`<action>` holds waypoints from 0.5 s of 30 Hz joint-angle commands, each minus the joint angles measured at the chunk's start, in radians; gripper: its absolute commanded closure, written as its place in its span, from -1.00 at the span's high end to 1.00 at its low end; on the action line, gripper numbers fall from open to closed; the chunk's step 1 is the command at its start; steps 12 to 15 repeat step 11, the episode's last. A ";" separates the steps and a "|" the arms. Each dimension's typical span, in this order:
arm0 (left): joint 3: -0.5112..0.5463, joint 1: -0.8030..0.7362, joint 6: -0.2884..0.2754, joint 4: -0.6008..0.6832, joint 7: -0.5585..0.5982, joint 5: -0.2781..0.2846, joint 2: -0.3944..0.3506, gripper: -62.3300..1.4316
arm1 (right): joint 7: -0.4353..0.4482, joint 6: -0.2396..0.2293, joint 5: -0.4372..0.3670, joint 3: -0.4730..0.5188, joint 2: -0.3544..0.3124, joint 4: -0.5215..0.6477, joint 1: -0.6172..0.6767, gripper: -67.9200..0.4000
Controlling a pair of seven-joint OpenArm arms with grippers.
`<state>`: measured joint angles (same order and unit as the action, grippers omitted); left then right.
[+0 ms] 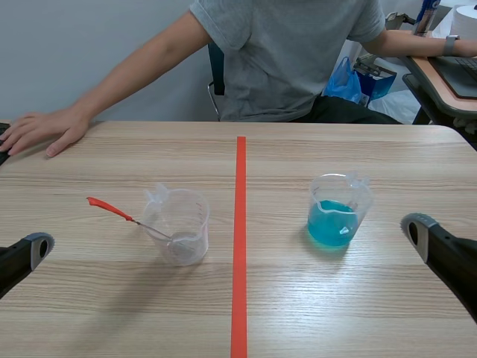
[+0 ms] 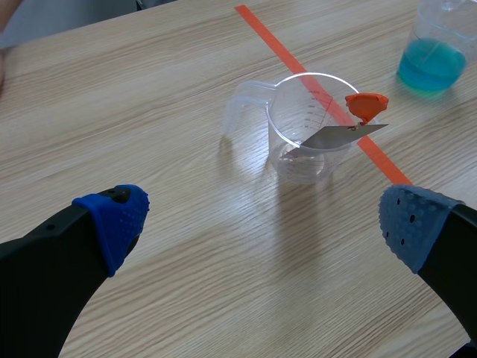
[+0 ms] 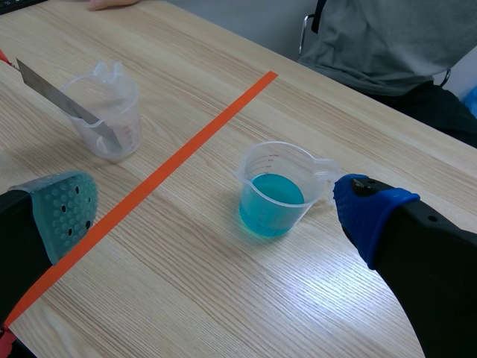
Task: Do the redox reaction experiment.
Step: 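Return to the home posture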
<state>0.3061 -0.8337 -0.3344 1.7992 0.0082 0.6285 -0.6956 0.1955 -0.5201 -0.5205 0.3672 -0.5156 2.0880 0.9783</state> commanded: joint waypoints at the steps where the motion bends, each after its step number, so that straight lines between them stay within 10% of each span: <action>1: -0.003 0.000 -0.001 0.015 0.016 0.007 -0.001 1.00 | 0.012 0.001 -0.007 0.006 -0.005 0.016 -0.012 1.00; 15: -0.003 0.000 -0.002 0.015 0.016 0.007 -0.034 1.00 | 0.011 0.001 -0.007 0.006 -0.005 0.016 -0.012 1.00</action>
